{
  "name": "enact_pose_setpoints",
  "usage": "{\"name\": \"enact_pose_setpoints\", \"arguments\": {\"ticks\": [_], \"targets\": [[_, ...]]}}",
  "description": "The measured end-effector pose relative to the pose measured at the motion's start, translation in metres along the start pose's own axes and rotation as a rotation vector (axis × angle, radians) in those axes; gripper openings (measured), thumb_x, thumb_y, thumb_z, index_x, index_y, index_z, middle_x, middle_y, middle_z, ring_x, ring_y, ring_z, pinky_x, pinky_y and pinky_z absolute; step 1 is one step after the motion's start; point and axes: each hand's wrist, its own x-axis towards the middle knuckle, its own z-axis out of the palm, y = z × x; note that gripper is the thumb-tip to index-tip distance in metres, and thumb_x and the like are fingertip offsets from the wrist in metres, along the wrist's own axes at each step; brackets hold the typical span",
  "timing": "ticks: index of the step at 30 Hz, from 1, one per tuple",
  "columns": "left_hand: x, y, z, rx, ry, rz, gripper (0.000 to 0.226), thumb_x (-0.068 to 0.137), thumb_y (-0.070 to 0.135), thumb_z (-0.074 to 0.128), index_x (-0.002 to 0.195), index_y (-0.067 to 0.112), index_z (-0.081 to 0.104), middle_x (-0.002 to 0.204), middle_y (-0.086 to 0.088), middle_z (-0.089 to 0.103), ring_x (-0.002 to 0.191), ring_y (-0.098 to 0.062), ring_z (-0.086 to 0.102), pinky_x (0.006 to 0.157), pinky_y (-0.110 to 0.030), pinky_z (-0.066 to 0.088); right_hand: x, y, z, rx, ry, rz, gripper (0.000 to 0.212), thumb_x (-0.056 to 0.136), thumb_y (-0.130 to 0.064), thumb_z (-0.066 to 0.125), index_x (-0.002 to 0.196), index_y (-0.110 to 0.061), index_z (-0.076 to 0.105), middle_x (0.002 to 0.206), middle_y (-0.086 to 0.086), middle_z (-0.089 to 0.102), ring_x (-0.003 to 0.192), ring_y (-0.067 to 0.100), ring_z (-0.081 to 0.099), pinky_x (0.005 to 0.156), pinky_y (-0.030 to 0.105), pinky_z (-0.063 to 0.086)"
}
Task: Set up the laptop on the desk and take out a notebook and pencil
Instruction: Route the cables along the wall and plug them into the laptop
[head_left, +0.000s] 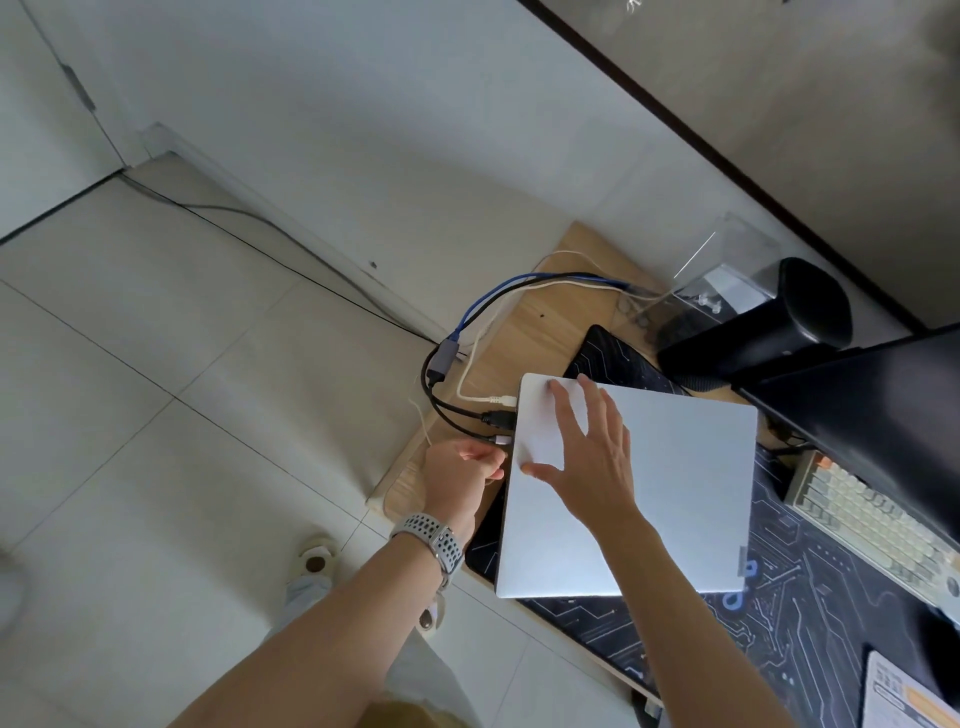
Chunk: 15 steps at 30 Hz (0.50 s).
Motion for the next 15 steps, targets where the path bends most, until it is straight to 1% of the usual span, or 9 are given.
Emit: {"name": "enact_pose_setpoints", "arguments": {"ticks": [3,7,10,13,15], "targets": [[0.000,-0.001,0.003,-0.014,0.029,-0.002,0.009,0.081,-0.004,0.066,0.081,0.005,0.068,0.073,-0.007,0.068,0.062,-0.013,0.063,0.062,-0.017,0.048,0.006,0.007,-0.001,0.017,-0.029,-0.022,0.106,0.060,-0.062,0.076,0.145,-0.019,0.029,0.152,0.015,0.029,0.139,0.037,0.029,0.104,0.053,0.035],[0.001,-0.003,0.007,-0.020,0.066,0.001,0.007,0.081,-0.005,0.066,0.086,0.000,0.068,0.076,-0.010,0.068,0.064,-0.015,0.063,0.065,-0.021,0.049,0.010,0.011,0.000,0.049,-0.037,-0.050,0.108,0.059,-0.063,0.076,0.145,-0.018,0.027,0.151,0.012,0.030,0.140,0.035,0.025,0.108,0.051,0.031],[0.000,-0.004,0.011,-0.044,0.087,0.001,0.007,0.082,-0.005,0.065,0.086,0.001,0.067,0.075,-0.008,0.068,0.065,-0.015,0.063,0.064,-0.020,0.048,0.010,0.014,0.004,0.071,-0.019,-0.058,0.108,0.059,-0.063,0.076,0.144,-0.019,0.026,0.150,0.012,0.030,0.140,0.035,0.024,0.109,0.050,0.029],[0.001,-0.008,0.015,-0.074,0.125,0.002,0.011,0.082,-0.004,0.065,0.080,0.006,0.064,0.074,-0.007,0.068,0.065,-0.016,0.064,0.063,-0.019,0.048,0.011,0.017,0.007,0.089,0.005,-0.073,0.107,0.060,-0.065,0.074,0.144,-0.019,0.026,0.149,0.013,0.031,0.139,0.035,0.025,0.109,0.052,0.031],[0.002,-0.012,0.017,-0.070,0.145,0.022,0.009,0.082,-0.003,0.066,0.082,0.005,0.065,0.074,-0.008,0.068,0.064,-0.015,0.065,0.063,-0.020,0.049,0.011,0.018,0.008,0.091,0.010,-0.087,0.108,0.060,-0.065,0.073,0.145,-0.018,0.026,0.149,0.013,0.030,0.139,0.036,0.024,0.110,0.051,0.029]]}}
